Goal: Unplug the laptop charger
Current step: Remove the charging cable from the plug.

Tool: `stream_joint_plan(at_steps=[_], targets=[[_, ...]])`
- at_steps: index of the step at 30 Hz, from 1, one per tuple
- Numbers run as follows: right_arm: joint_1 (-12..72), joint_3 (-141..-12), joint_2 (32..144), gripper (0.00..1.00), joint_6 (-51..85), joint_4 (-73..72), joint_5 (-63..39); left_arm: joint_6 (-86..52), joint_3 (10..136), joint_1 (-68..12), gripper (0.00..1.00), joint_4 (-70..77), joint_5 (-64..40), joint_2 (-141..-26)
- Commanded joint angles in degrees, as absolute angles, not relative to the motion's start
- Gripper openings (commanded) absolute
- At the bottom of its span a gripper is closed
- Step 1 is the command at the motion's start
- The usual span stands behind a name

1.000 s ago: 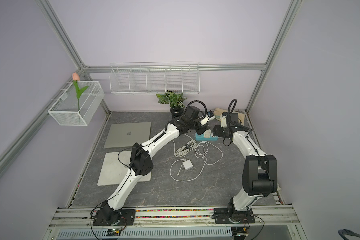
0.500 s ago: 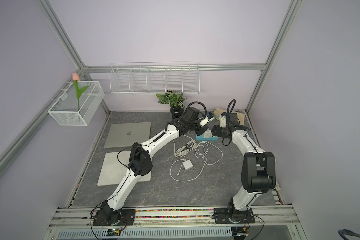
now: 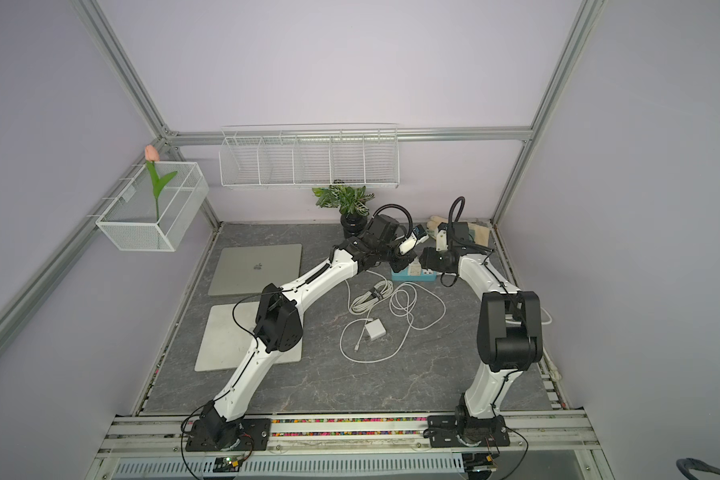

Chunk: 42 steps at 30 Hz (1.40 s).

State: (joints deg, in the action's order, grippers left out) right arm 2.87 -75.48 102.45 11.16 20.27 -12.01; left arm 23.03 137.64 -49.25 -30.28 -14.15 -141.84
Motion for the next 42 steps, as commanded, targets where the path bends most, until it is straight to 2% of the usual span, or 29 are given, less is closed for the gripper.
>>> stream_joint_plan(at_steps=[1, 22, 42], targets=[[3.1, -77.3, 104.9, 0.59, 11.2, 22.1, -11.9, 24.3, 136.5, -49.6, 0.0, -30.6, -14.6, -140.3], [4.8, -77.3, 110.1, 0.57, 9.7, 27.4, -3.7, 23.1, 134.2, -49.8, 0.0, -25.7, -13.5, -138.3], [5.0, -75.5, 110.1, 0.55, 9.4, 27.7, -1.9, 22.4, 140.9, -49.8, 0.0, -23.7, -13.4, -138.9]])
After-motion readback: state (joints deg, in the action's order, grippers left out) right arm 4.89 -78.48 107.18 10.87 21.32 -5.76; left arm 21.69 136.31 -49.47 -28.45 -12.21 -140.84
